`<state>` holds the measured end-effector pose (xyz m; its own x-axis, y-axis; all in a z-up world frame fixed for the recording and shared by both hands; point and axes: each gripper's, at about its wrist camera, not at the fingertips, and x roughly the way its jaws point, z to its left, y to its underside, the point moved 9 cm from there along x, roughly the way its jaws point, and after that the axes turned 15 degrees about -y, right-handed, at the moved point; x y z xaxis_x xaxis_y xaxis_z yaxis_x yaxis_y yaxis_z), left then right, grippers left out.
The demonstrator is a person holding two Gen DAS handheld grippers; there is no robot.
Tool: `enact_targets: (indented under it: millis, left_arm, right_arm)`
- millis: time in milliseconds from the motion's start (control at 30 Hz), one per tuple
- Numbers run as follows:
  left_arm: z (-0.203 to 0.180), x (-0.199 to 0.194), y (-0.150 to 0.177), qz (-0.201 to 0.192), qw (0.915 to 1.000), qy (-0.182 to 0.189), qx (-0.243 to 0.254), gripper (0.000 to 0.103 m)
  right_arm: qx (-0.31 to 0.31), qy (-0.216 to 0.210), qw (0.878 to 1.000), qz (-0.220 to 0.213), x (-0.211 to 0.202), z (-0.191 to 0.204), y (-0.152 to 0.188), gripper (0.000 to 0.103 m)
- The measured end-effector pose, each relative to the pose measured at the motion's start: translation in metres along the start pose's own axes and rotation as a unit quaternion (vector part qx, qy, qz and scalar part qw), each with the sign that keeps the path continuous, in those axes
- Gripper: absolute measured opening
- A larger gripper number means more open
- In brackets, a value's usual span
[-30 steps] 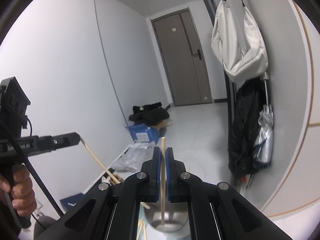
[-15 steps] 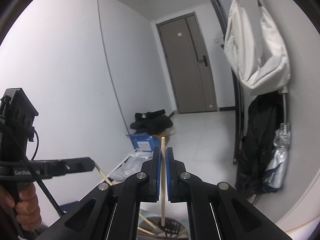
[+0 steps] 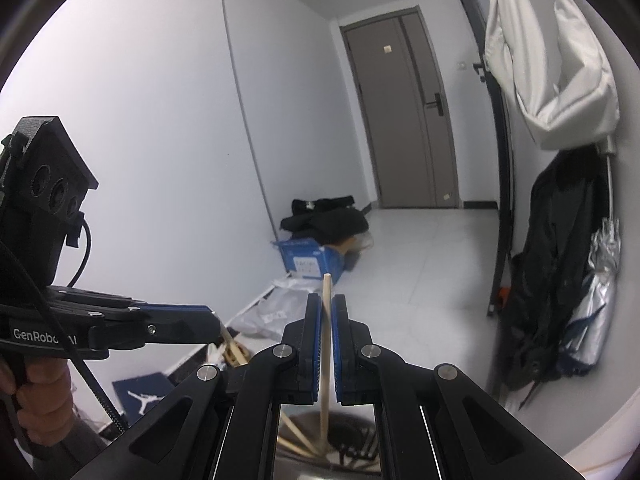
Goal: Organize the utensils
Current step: 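Open both tools to drop the chopsticks into the holder, then move both open tools back over the remaining chopsticks on the mat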
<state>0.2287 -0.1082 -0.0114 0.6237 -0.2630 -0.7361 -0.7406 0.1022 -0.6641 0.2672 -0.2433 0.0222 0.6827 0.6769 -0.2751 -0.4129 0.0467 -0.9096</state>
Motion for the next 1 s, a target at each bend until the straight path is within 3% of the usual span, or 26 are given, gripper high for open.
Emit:
enact_targets:
  millis: [233,433,533,567,667,733,800,967,1000]
  left_arm:
    - [0.004,0.015,0.011,0.025,0.9996,0.011,-0.01,0.0]
    - [-0.002,0.02,0.02,0.033,0.9992,0.021,0.007,0.0]
    - [0.007,0.021,0.018,0.029,0.9994,0.01,-0.014,0.0]
    - [0.012,0.018,0.015,0.016,0.9996,-0.01,-0.02,0.001]
    - [0.014,0.006,0.012,-0.016,0.9995,-0.028,-0.007,0.011]
    - [0.02,-0.001,0.01,-0.033,0.9984,-0.043,-0.018,0.033]
    - [0.027,-0.006,0.01,-0.041,0.9972,-0.053,-0.034,0.047]
    - [0.037,-0.013,0.015,-0.051,0.994,-0.083,-0.049,0.055]
    - [0.039,-0.016,0.017,-0.055,0.9934,-0.086,-0.053,0.061]
  right_arm:
    - [-0.024,-0.009,0.999,0.043,0.004,0.01,0.034,0.004]
    - [-0.005,-0.011,0.996,0.088,0.014,0.007,0.062,0.007]
    - [0.006,-0.01,0.995,0.096,0.011,0.004,0.067,0.008]
    - [0.009,-0.005,0.995,0.097,0.008,0.004,0.068,0.012]
    - [0.015,0.001,0.996,0.089,-0.005,0.004,0.066,0.025]
    - [0.02,0.002,0.997,0.078,-0.014,0.005,0.064,0.03]
    - [0.024,0.008,0.997,0.075,-0.019,0.006,0.063,0.034]
    - [0.032,0.023,0.997,0.062,-0.033,0.016,0.061,0.042]
    - [0.033,0.024,0.997,0.061,-0.033,0.018,0.061,0.044]
